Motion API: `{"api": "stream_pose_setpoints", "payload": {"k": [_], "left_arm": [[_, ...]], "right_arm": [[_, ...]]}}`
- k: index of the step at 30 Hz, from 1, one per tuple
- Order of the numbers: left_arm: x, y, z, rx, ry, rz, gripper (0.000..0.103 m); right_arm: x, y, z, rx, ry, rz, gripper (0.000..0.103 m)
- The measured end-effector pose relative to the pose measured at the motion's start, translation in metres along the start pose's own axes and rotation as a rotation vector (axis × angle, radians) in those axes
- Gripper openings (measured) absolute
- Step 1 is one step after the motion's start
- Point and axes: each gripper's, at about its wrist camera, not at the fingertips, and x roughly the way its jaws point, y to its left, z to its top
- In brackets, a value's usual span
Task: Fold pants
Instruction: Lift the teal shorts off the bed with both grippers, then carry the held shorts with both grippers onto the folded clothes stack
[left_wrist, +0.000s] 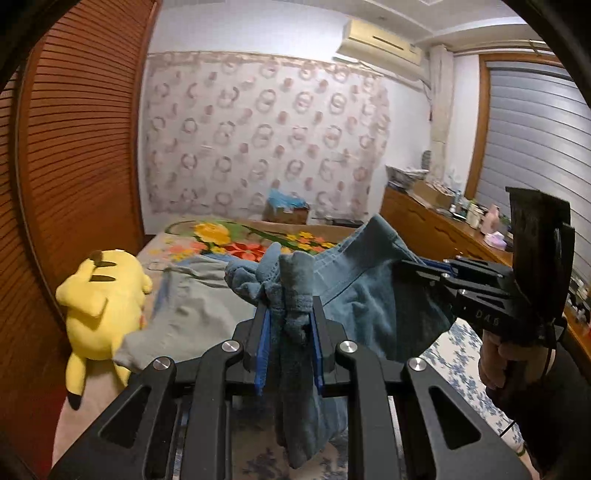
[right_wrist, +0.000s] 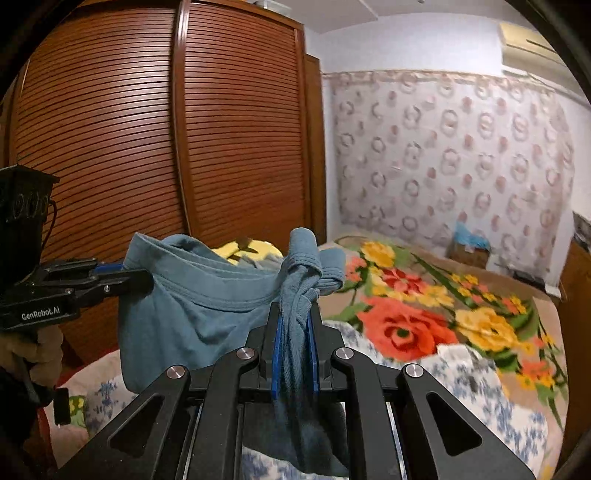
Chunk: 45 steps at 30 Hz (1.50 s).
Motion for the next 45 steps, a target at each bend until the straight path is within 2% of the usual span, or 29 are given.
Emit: {"api": "stream_pose_setpoints", "payload": {"k": [5,15,27,32,40,43,45], "left_arm": [[0.001,0.023,0.009,-0.024,-0.044,0.049,0.02],[0.012,0.055,0.021,-0.057,-0.061,0.112,0.02],[0.021,0.078,0.005,-0.144,-0.059,0.155,0.02],[0.024,0.088,-0.002,-0.176,-0.04,0.182,0.02],[0.045,0.111,-0.022,-0.232,0.051,0.249,0.02],[0.049,0.114,-0.027,-0.238,0.074,0.262,0.023],[0.049,0.114,-0.028,-0.237,0.082,0.266,0.033]], "right_arm": [[0.028,-0.003,0.018,-0.046,-0.018,0.011,0.012],[0.071,-0.004,0.043,-0.118,-0.044,0.029,0.012],[0.132,-0.008,0.049,-0.216,0.017,0.067,0.012],[0.16,-0.009,0.059,-0.228,0.042,0.123,0.012],[0.203,-0.011,0.063,-0.256,0.106,0.153,0.012],[0.213,-0.012,0.06,-0.254,0.135,0.151,0.012],[0.216,-0.013,0.06,-0.244,0.149,0.148,0.021]]}}
